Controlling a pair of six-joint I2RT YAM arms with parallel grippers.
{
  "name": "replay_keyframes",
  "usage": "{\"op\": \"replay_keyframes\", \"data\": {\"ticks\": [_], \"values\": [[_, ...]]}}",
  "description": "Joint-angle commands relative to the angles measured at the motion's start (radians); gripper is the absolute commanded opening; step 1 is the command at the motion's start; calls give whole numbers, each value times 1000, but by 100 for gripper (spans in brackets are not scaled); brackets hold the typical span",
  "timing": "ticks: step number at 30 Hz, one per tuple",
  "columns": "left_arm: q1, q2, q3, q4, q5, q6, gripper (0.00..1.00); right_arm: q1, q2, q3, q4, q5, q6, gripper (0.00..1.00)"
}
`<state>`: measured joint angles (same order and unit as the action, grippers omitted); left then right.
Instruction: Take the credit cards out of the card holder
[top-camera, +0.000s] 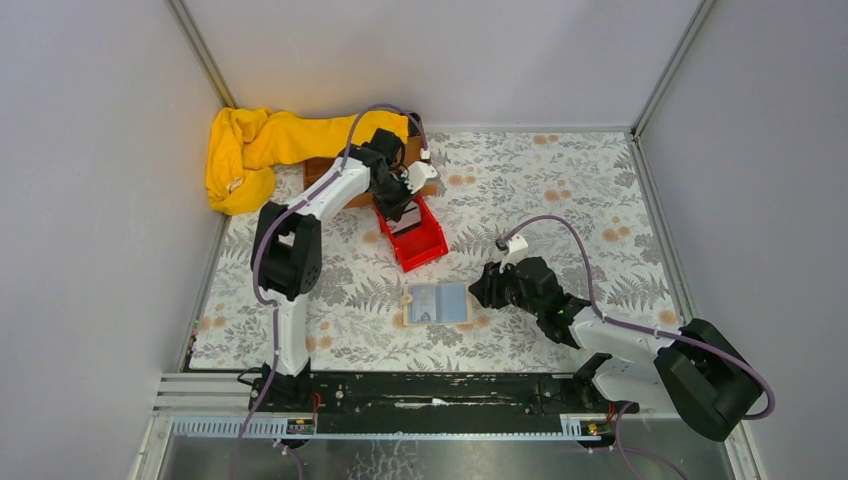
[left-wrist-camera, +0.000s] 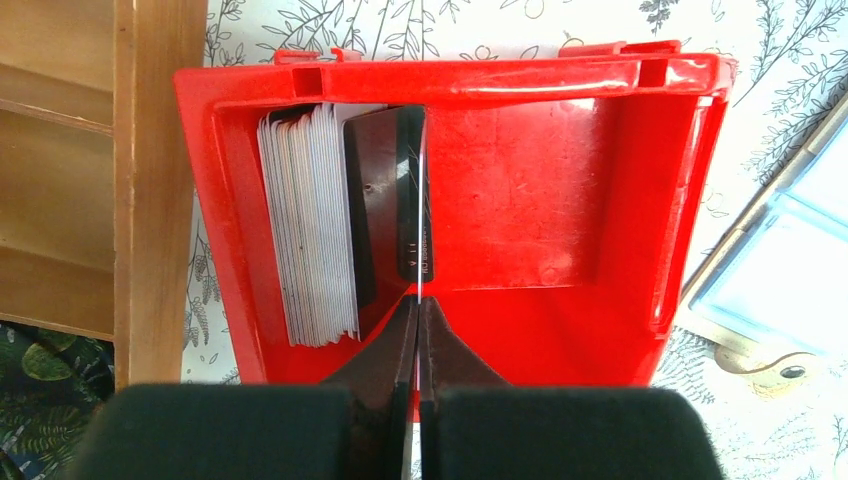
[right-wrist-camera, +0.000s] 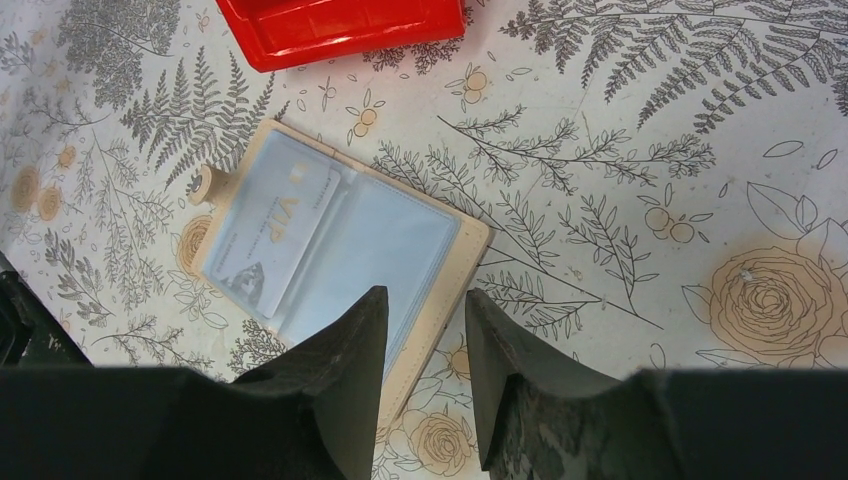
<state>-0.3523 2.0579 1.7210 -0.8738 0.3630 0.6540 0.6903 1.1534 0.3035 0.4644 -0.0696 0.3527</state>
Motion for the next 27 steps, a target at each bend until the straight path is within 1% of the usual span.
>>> {"op": "replay_keyframes", "data": {"ticks": [1,10,16,18,27], "values": [[3,24,52,-37,-18,6,0,-11,13,14,64,-1,0,41],[3,50,99,-50,-28,-21,0,-12,35,19,76,-22,2,41],[3,19,78,-7,-53,-37,0,-12,42,19,81,-30,5,41],[2,12,73,-4,-51,-37,5,-12,42,17,83,-30,5,41],[3,13,65,7,-52,-43,7,-13,51,16,85,-32,6,41]]}}
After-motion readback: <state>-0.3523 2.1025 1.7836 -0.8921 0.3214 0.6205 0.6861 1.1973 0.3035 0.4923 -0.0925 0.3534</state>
